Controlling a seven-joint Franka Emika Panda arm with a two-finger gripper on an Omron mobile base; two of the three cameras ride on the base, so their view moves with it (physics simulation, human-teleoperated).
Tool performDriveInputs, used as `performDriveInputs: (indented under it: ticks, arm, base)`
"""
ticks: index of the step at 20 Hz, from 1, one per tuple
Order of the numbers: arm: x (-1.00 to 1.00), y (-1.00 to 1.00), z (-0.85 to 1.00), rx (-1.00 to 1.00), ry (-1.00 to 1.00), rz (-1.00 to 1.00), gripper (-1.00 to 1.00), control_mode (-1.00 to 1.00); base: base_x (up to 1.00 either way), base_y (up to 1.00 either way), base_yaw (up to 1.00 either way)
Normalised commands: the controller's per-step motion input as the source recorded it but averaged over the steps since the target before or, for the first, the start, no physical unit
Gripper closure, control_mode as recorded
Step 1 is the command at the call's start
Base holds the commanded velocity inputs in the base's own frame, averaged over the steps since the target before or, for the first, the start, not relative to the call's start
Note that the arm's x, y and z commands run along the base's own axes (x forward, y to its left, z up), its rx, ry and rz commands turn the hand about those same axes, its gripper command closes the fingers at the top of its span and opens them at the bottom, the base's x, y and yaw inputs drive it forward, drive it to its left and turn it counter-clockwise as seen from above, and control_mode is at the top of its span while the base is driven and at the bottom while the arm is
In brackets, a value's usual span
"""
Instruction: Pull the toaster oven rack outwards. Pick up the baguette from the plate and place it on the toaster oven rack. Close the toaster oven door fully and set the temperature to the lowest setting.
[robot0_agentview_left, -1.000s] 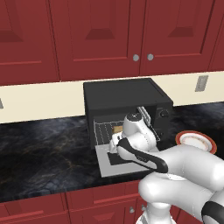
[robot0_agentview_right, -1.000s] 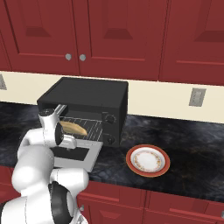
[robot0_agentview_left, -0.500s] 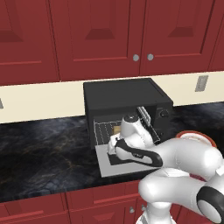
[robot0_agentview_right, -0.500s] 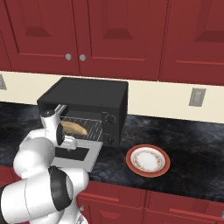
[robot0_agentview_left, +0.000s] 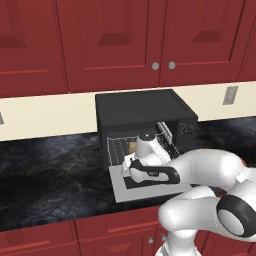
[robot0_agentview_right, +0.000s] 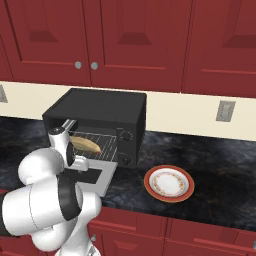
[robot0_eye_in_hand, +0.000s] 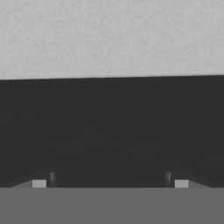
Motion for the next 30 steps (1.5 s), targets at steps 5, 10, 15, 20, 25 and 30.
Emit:
performDriveInputs:
  ticks: [5,10,15,20,25,30]
  arm:
    - [0.19,0.0,-0.05,0.0,0.0,0.0,-1.0,-1.0]
    - [0.28,-0.07,0.0,0.0,-0.01,-0.01,-1.0,-1.0]
    - [0.38,-0.11,0.0,0.0,-0.02,-0.03,-1.0,-1.0]
    - [0.42,-0.11,0.0,0.0,-0.06,-0.03,-1.0,-1.0]
    - [0.49,-0.01,0.0,0.0,-0.12,0.0,-1.0,-1.0]
    - [0.43,0.0,0.0,0.0,-0.19,0.0,-1.0,-1.0]
  base:
    - [0.0,0.0,0.0]
    - [0.0,0.0,0.0]
    - [0.0,0.0,0.0]
    - [0.0,0.0,0.0]
    - [0.0,0.0,0.0]
    - [0.0,0.0,0.0]
